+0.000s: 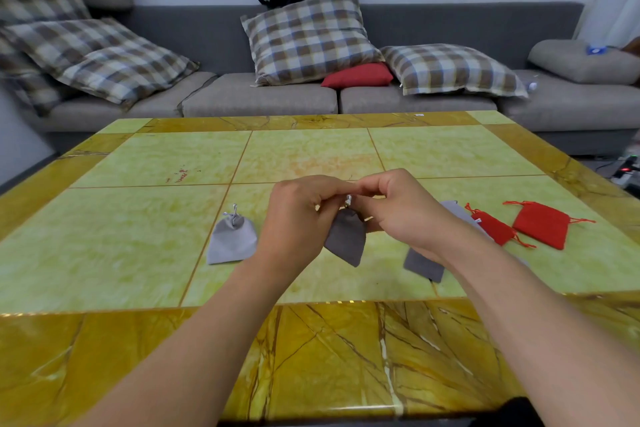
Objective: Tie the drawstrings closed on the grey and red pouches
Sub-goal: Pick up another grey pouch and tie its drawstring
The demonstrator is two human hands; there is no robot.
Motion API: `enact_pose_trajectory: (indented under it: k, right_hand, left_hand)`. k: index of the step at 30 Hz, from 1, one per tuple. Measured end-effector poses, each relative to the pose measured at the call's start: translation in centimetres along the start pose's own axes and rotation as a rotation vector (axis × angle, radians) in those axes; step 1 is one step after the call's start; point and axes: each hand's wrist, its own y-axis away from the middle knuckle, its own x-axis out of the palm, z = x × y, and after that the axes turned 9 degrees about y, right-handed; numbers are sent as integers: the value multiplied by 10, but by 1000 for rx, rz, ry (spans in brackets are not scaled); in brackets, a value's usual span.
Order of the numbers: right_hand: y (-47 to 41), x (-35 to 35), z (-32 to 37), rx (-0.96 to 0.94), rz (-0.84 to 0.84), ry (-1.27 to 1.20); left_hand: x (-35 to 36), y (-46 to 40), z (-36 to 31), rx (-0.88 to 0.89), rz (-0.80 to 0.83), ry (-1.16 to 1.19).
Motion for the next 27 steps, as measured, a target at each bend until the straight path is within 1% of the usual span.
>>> enact_pose_trajectory:
  k: [3, 6, 8, 12, 15, 17, 19, 21, 24, 25, 27]
  right_hand:
    - [0, -8, -1, 88, 41, -142]
    - [-1, -20, -1, 157, 43, -331]
    - [-1, -21, -1, 167, 31, -417]
    - [-5, -13, -4, 144, 26, -412]
    - [-5, -11, -4, 147, 32, -376]
    - [-6, -10, -4, 162, 8, -423]
    - [-8, -10, -4, 186, -11, -534]
    - [-9, -12, -3, 213, -4, -675]
    - [-10, -14, -1, 213, -28, -817]
    - [-11, -13, 0, 197, -26, -856]
    - [-12, -9, 5, 156, -7, -983]
  left_hand:
    - [0, -1, -1, -115, -39, 58]
    - [0, -4, 0, -291, -31, 239]
    - [-1, -5, 0, -357, -26, 340]
    - [-1, -6, -2, -410, -49, 440]
    - [-1, -5, -3, -404, -55, 467]
    - [0, -5, -3, -420, -66, 470]
    - [1, -7, -6, -482, -116, 516]
    - [0, -10, -7, -611, -213, 698]
    - [-3, -16, -5, -825, -340, 1120]
    - [-4, -17, -5, -862, -363, 1213]
    - [-2, -19, -8, -893, -351, 1303]
